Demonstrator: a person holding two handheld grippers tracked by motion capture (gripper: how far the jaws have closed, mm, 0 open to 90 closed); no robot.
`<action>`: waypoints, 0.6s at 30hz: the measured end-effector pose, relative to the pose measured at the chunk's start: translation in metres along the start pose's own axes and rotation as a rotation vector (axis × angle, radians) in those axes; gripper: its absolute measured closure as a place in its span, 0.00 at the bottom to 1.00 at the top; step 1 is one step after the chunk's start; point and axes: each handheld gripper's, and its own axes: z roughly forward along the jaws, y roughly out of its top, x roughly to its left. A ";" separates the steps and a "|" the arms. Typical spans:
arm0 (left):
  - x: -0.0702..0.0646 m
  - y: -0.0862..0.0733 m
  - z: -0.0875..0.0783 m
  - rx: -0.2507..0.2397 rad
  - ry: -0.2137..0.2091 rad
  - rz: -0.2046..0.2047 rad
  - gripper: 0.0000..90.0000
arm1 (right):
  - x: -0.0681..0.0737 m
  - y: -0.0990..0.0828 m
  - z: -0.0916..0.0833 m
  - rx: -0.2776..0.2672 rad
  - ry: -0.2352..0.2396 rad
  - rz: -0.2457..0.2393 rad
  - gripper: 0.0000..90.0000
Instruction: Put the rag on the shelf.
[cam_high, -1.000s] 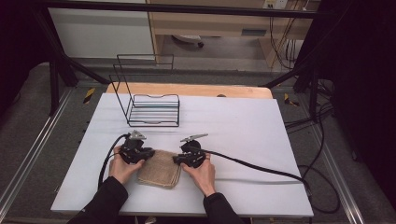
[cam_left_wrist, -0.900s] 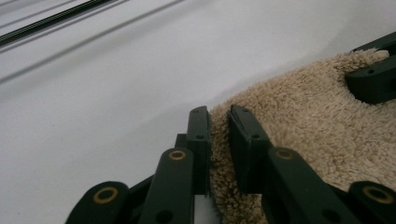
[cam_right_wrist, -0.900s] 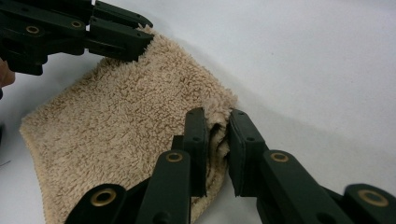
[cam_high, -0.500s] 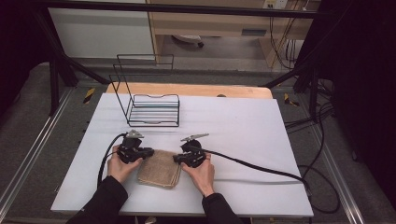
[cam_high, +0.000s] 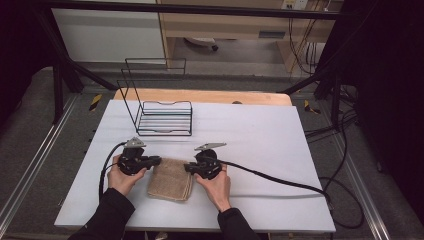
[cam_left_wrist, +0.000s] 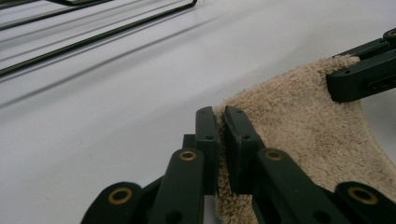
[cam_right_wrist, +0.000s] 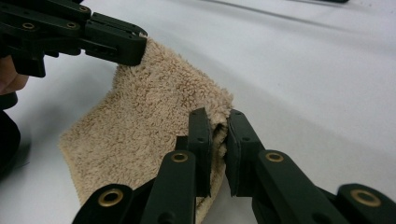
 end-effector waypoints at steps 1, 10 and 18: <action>0.000 0.000 0.000 0.000 0.000 0.000 0.93 | 0.000 0.000 -0.001 -0.005 0.003 -0.007 0.91; -0.006 0.002 -0.015 -0.047 0.002 0.022 0.94 | 0.007 0.002 -0.013 -0.059 0.017 -0.034 0.92; -0.012 0.004 -0.029 -0.090 0.002 0.035 0.94 | 0.011 0.004 -0.021 -0.103 0.029 -0.060 0.92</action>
